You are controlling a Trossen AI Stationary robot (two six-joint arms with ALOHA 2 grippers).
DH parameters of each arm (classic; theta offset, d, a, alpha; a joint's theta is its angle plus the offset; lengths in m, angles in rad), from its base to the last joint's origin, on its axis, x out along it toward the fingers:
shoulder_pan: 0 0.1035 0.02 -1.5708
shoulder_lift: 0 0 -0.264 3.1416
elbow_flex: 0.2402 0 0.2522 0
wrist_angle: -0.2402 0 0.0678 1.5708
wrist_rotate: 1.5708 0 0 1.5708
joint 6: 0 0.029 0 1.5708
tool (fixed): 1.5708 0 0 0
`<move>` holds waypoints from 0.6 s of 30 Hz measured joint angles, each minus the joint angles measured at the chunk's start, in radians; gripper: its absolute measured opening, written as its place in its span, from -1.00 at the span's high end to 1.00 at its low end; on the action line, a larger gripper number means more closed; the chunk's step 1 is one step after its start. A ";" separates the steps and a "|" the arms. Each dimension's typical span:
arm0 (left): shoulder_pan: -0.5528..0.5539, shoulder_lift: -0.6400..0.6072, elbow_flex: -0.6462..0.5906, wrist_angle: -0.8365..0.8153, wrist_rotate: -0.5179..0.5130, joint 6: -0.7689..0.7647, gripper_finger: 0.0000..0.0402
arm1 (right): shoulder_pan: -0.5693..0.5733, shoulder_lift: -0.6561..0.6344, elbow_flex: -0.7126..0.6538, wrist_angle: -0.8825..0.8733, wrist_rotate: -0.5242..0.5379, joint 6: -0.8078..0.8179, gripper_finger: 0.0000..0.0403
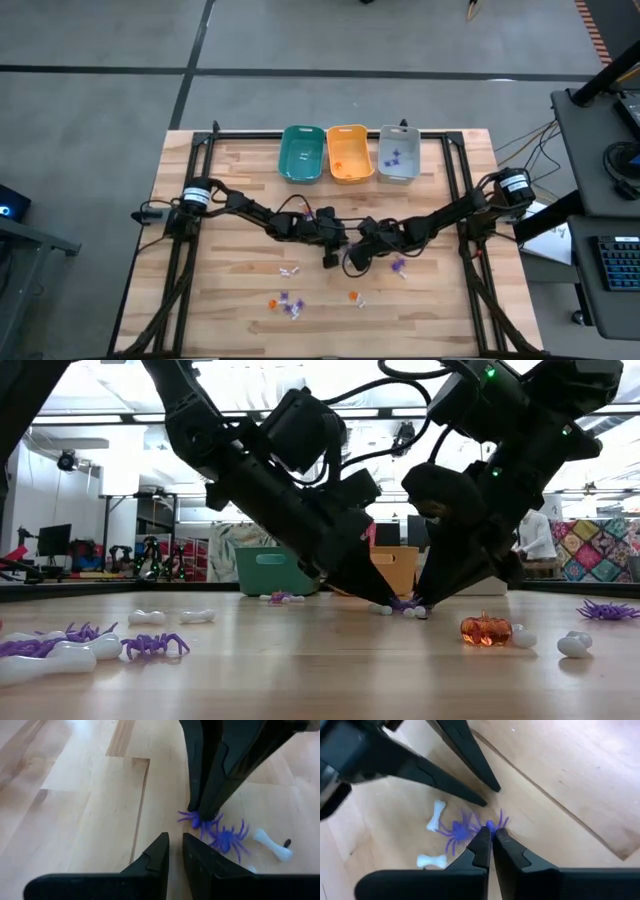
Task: Sort Halloween decoration
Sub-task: Put the purple spider toy into the gray bin
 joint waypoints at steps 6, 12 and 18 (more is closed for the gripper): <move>-0.001 -0.032 0.000 -0.046 0.000 0.001 0.82 | 0.000 -0.031 -0.001 -0.007 0.020 -0.036 0.96; -0.008 -0.074 0.001 -0.067 0.000 0.003 0.82 | 0.000 -0.040 0.000 -0.004 0.026 -0.042 0.96; -0.021 -0.109 -0.004 -0.077 0.032 0.076 0.82 | 0.000 -0.046 0.002 -0.048 0.019 -0.033 0.96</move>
